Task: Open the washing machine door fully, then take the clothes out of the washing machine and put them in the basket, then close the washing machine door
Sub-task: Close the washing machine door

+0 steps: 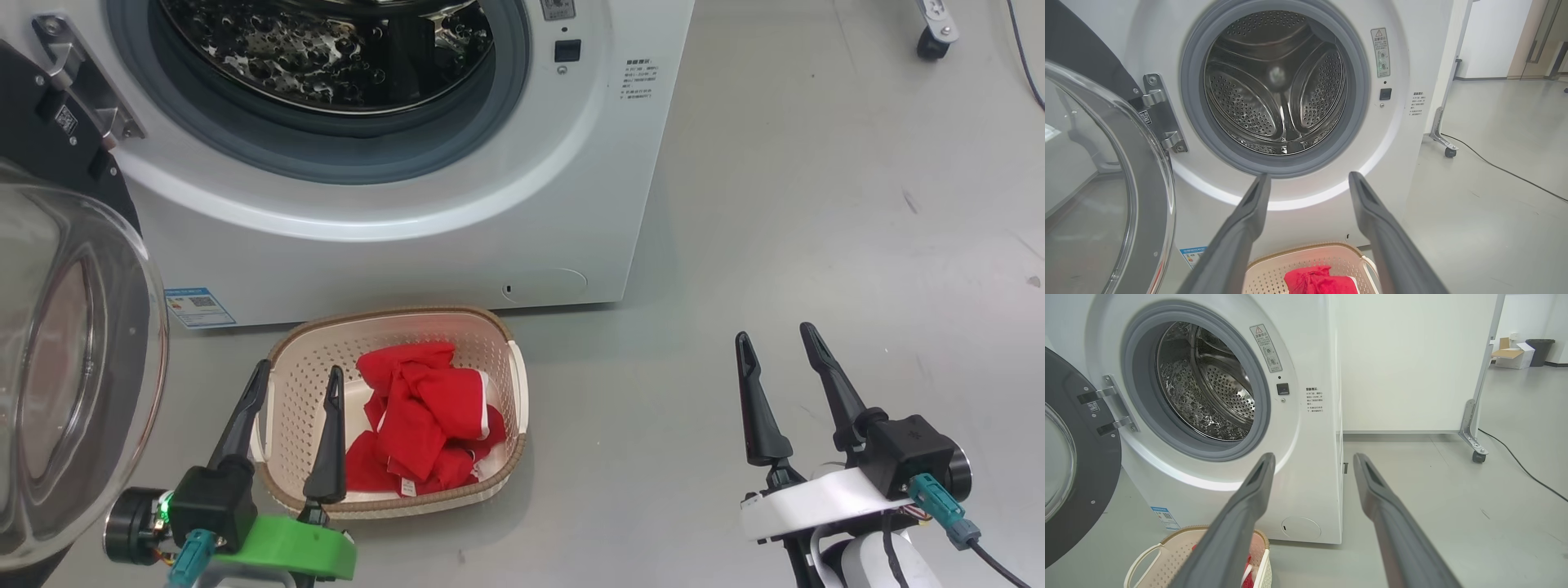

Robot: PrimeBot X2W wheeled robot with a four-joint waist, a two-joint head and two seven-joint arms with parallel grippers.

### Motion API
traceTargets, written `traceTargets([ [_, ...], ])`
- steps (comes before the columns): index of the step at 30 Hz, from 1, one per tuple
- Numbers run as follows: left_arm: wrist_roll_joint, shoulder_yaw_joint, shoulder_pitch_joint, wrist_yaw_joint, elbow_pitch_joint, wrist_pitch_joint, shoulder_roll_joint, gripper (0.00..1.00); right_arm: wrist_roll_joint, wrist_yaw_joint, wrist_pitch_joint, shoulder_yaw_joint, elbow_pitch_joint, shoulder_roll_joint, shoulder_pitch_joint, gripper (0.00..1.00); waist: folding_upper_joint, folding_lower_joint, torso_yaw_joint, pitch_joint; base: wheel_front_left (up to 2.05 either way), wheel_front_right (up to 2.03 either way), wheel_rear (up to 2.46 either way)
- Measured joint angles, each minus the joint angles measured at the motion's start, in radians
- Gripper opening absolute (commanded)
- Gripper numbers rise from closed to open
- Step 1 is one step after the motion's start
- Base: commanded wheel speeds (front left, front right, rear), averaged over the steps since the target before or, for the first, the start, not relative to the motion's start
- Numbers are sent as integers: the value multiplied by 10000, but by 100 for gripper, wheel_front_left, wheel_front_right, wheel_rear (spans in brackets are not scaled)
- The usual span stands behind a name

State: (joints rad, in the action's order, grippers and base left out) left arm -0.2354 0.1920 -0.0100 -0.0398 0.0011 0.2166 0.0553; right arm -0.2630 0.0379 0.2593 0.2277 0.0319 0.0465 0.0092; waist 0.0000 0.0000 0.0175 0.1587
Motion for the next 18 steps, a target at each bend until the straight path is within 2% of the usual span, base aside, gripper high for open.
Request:
traceTargets([
  [9, 8, -10, -101, -2, -102, -15, 50, 100, -90, 15, 2, 27, 4, -4, 51, 100, 0, 0, -21, -81, -88, 88, 0],
  [18, 71, -23, -117, -48, -151, -88, 77, 100, -92, 67, 2, 59, 10, -6, 120, 100, 0, 0, -72, -155, -51, 51, 0],
])
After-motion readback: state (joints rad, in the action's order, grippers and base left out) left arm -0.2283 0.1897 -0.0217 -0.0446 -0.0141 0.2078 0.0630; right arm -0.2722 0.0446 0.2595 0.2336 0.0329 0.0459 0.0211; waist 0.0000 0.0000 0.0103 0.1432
